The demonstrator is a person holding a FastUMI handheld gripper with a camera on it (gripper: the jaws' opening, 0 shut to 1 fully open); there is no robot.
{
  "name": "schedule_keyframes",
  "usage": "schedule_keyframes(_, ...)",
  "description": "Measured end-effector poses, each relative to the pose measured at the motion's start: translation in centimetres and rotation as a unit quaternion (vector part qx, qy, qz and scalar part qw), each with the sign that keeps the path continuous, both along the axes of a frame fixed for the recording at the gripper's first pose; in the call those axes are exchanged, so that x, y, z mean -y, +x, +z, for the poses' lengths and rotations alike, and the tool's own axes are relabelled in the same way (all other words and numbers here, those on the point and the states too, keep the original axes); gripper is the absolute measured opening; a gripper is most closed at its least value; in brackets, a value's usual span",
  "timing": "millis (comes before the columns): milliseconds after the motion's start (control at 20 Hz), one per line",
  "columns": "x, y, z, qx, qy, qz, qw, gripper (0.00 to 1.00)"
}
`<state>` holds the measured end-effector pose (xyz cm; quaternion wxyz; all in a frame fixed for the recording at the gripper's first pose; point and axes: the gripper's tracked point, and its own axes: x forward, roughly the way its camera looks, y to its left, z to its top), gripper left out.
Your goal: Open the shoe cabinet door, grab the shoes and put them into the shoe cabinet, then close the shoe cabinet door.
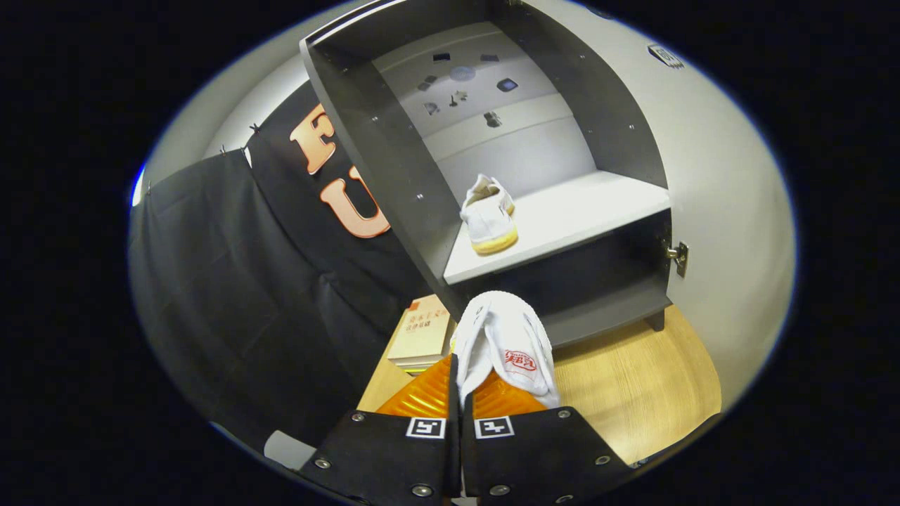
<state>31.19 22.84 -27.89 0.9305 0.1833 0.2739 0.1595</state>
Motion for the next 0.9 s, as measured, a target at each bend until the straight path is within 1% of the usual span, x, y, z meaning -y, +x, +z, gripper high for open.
schedule_keyframes(150,-0.3,0.9,2.8,0.016,0.001,-0.018,1.000,0.01)
schedule_keyframes(300,0.6,2.5,5.0,0.042,-0.021,-0.043,0.998,0.01)
schedule_keyframes(450,2.3,4.0,6.6,0.058,-0.039,-0.083,0.994,0.01)
schedule_keyframes(600,4.8,5.8,7.6,0.068,-0.058,-0.128,0.988,0.01)
schedule_keyframes(750,7.6,8.0,7.6,0.075,-0.103,-0.156,0.979,0.01)
schedule_keyframes(900,10.0,10.5,7.3,0.081,-0.146,-0.185,0.968,0.01)
